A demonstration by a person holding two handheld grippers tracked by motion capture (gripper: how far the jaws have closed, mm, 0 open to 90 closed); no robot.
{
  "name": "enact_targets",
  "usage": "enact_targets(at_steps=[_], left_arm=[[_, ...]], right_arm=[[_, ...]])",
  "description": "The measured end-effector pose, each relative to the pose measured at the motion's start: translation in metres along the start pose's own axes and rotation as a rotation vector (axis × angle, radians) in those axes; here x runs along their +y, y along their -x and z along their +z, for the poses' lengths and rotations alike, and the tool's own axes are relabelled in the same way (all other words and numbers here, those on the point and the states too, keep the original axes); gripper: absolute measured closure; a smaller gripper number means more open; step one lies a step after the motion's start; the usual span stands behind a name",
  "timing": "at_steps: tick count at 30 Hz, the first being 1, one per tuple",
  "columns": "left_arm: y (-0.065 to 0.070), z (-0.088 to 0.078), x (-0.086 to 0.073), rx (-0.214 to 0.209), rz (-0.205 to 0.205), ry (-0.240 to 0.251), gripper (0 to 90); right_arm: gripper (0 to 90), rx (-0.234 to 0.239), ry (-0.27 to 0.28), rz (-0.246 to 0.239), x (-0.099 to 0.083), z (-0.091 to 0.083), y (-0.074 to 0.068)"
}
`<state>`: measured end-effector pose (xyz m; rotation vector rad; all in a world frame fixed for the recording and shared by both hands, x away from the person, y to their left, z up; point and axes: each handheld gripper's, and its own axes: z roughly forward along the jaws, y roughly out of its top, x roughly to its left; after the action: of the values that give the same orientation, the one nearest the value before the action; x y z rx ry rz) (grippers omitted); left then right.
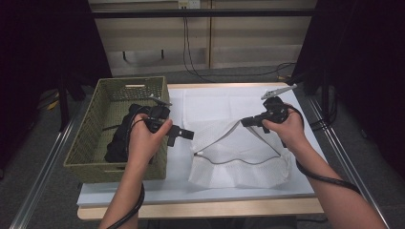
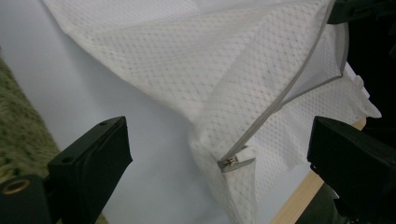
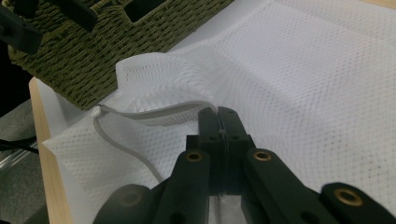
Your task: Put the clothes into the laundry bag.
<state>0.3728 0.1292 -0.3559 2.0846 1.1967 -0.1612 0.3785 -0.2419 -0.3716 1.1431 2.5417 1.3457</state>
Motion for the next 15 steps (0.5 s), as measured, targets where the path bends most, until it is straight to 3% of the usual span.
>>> enact_targets(at_steps=[9,10,15], left_arm=[[-0.015,-0.012,-0.001,0.029,-0.020,0.011,6.0],[-0.016,-0.015,-0.001,0.010,-0.038,0.024,7.4],[-0.018,-0.017,-0.001,-0.002,-0.027,0.022,6.6]], right_arm=[[90.0,-0.006,-0.008,-0.002,0.001,0.000,-0.001],[90.0,-0.008,-0.010,-0.003,0.001,0.000,-0.001],[90.0,-0.003,-0.010,0.003,0.000,0.000,-0.001]])
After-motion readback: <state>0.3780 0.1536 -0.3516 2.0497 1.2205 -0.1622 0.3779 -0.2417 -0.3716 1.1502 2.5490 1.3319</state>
